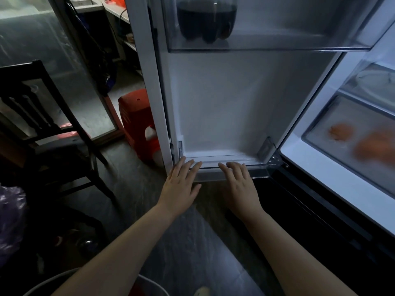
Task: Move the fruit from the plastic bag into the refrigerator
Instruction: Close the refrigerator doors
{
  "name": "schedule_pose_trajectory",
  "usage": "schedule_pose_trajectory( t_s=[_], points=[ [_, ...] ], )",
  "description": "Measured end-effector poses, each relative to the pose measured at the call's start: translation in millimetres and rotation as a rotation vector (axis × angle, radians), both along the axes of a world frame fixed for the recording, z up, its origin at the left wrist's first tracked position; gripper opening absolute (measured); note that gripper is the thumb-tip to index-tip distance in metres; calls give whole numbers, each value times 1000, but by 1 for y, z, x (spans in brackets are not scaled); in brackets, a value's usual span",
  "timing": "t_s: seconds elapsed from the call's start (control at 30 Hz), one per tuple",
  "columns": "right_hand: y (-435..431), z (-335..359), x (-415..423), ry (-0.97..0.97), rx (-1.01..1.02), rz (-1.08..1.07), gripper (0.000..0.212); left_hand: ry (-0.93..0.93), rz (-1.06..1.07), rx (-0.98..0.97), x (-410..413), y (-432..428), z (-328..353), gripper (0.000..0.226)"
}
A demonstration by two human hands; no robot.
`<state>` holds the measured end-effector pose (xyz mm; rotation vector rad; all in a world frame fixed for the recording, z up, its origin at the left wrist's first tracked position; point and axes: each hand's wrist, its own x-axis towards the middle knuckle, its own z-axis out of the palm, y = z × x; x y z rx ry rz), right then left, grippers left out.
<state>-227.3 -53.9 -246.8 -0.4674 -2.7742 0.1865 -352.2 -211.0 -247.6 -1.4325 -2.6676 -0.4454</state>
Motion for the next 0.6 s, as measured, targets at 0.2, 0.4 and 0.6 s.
schedule_pose_trajectory(
  t_s=[0.2,0.4,0.6],
  points=[
    [2,0,12,46,0,12,60,17,11,-8,18,-1,-2,65],
    [9,0,34,6,-20,51,62,15,43,-35,43,0,-2,67],
    [16,2,61,-15,-49,83,65,48,92,-50,82,1,-1,71]
  ],
)
